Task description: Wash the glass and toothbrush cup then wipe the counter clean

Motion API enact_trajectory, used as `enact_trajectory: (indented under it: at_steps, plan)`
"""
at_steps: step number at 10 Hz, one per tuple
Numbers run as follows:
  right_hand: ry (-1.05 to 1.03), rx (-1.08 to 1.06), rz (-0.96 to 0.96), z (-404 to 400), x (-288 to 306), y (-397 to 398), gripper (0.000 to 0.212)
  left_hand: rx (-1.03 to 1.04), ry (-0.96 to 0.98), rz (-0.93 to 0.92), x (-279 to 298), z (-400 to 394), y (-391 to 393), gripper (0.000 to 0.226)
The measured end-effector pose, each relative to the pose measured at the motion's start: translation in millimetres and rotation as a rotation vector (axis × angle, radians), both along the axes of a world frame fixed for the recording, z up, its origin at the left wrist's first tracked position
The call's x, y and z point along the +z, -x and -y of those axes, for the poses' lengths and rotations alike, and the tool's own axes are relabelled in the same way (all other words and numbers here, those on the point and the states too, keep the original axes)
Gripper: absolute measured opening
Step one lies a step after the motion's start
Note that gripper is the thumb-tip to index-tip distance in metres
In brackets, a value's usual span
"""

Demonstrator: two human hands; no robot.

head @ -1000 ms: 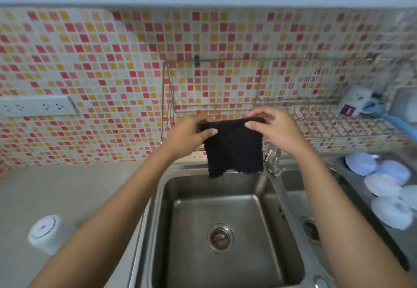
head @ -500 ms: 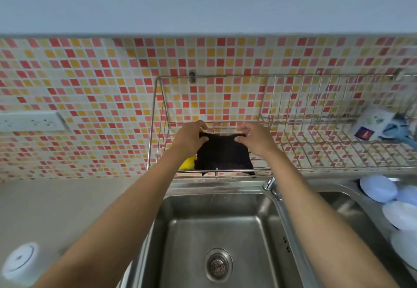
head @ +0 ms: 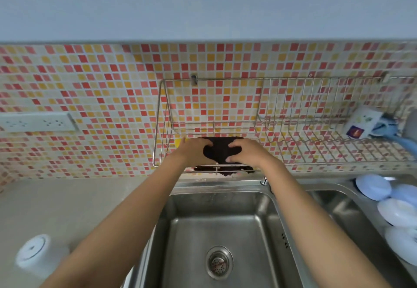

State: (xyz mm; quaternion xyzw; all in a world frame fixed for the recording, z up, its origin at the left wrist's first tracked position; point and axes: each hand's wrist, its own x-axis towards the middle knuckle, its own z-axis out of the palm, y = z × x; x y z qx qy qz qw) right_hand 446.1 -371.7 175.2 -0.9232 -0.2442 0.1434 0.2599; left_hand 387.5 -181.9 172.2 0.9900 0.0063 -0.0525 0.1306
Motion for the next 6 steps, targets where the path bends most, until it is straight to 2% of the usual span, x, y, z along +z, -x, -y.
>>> enact_trajectory:
  at_steps: [1, 2, 3, 4, 5, 6]
  plan:
    - [-0.003, -0.034, 0.059, 1, 4, 11, 0.052, 0.119, 0.090, 0.120, -3, 0, 13, 0.061]
    - [0.040, -0.064, 0.244, 4, 2, 31, 0.036, 0.176, 0.024, 0.264, -5, -1, 34, 0.045]
    - [0.166, -0.061, 0.389, 9, -7, 47, 0.058, 0.112, -0.074, 0.235, -12, -10, 57, 0.049]
    - [0.284, -0.081, 0.530, 10, -16, 56, 0.064, 0.162, -0.130, 0.151, -18, -18, 78, 0.058]
    - [0.263, -0.145, 0.588, 7, -19, 69, 0.069, 0.150, -0.248, 0.110, -23, -13, 99, 0.070]
    - [0.203, -0.229, 0.565, 3, -25, 84, 0.065, 0.162, -0.292, 0.096, -23, -9, 122, 0.076]
